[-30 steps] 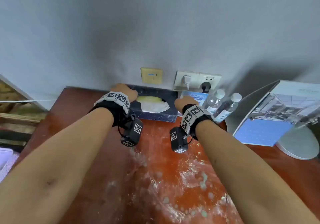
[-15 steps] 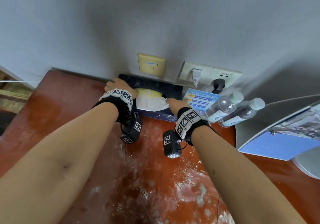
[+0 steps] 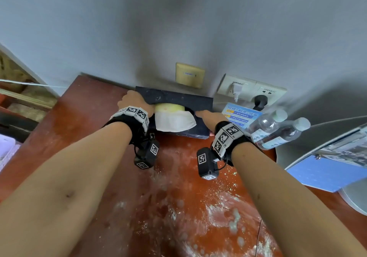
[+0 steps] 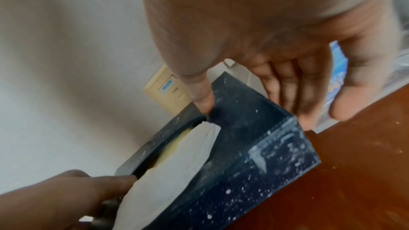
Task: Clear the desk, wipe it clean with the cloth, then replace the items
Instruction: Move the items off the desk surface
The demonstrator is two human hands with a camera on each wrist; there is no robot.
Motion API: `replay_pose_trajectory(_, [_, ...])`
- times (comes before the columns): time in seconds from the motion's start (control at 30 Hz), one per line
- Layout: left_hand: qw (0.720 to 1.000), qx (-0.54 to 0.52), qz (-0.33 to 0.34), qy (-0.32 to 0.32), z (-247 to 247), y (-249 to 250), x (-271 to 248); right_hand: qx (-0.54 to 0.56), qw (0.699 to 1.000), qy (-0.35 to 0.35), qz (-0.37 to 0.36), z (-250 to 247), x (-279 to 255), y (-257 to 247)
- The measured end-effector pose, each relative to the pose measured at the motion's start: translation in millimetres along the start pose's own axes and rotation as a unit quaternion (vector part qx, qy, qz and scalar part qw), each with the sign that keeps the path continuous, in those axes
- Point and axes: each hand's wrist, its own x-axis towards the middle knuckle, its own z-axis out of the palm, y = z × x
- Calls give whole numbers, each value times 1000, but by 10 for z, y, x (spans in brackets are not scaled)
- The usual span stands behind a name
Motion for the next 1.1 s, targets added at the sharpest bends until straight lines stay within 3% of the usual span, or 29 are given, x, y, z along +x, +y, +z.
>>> replay_pose_trajectory(0.1, [1000, 12, -15, 13, -182, -68, -115, -7, 998, 36, -42, 51, -142, -108])
replay_pose_trajectory(0.2, [999, -17, -18, 42, -450, -264, -241, -47, 987, 78, -132, 195, -409, -272])
replay_pose_trajectory(0.43, [991, -43, 52, 119, -980, -1038, -328, -207, 918, 115, -319, 538, -988, -788])
replay_pose_trajectory(0.67, [973, -123, 108, 163, -1336, -1694, -156, -298, 895, 56, -327, 995, -1315, -1372])
replay_pose_trajectory(0.83, [961, -156, 142, 180, -1806, -2177, 340, -266, 900, 75, -337, 1565, -1475, -1844])
replay_pose_trajectory(1.0, [952, -15, 245, 183, -2268, -2339, 856, -236, 889, 116, -375, 1805, -1438, -2261])
replay_pose_trajectory(1.1, [942, 69, 295, 143, -2342, -2286, 1136, -244, 881, 132, -384, 1867, -1352, -2418])
